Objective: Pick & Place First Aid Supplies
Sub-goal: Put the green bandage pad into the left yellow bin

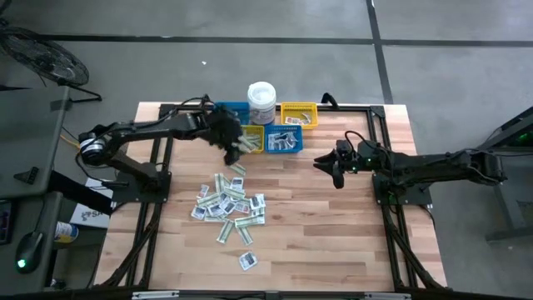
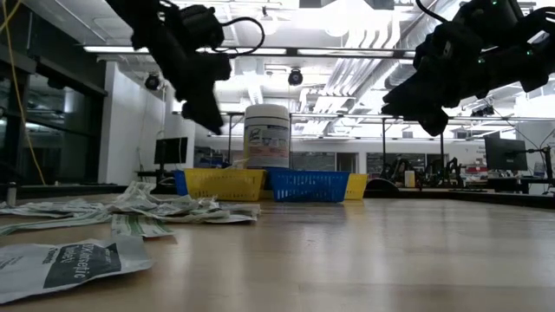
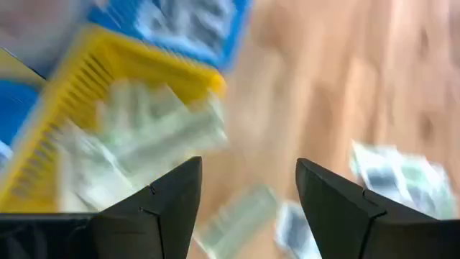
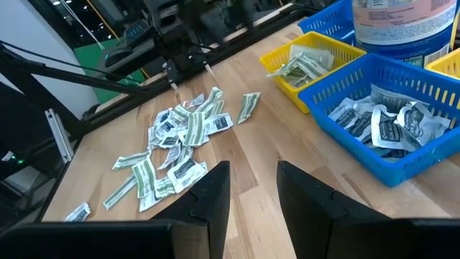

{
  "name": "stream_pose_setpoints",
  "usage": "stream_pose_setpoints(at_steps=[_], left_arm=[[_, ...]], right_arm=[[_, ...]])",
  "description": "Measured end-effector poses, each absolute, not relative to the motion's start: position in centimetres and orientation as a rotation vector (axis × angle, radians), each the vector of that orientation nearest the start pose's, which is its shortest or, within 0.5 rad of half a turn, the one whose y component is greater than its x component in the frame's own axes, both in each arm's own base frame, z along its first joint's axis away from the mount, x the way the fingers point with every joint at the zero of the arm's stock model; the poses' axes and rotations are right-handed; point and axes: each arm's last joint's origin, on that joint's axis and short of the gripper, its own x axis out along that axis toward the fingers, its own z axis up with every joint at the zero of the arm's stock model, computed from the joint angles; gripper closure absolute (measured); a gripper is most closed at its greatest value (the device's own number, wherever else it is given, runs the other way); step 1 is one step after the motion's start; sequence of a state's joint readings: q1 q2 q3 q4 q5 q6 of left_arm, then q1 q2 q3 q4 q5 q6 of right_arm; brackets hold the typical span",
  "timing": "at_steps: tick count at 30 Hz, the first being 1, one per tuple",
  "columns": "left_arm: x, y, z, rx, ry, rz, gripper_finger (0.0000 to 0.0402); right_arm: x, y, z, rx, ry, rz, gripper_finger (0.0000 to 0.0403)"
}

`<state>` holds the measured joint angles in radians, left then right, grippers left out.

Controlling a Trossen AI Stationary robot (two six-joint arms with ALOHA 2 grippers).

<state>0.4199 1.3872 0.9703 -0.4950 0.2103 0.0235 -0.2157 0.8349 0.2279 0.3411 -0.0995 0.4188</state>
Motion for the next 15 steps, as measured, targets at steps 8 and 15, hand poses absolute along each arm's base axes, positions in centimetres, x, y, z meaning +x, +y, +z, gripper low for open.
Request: stream_pose_setpoints(at_steps=[8,15], left_arm=[[26.1,6.7,23.3,-0.277,1.033,0.246,0.0176],[28.0,4.3,22.9,-0.344,0.924,0.428,0.0177]], right_arm=[[16.8,-3.4,18.3,0.458,0.236,-0.169,0.0293],[16.8,-3.4,18.3,0.458,0.235,-0.168,0.0293]])
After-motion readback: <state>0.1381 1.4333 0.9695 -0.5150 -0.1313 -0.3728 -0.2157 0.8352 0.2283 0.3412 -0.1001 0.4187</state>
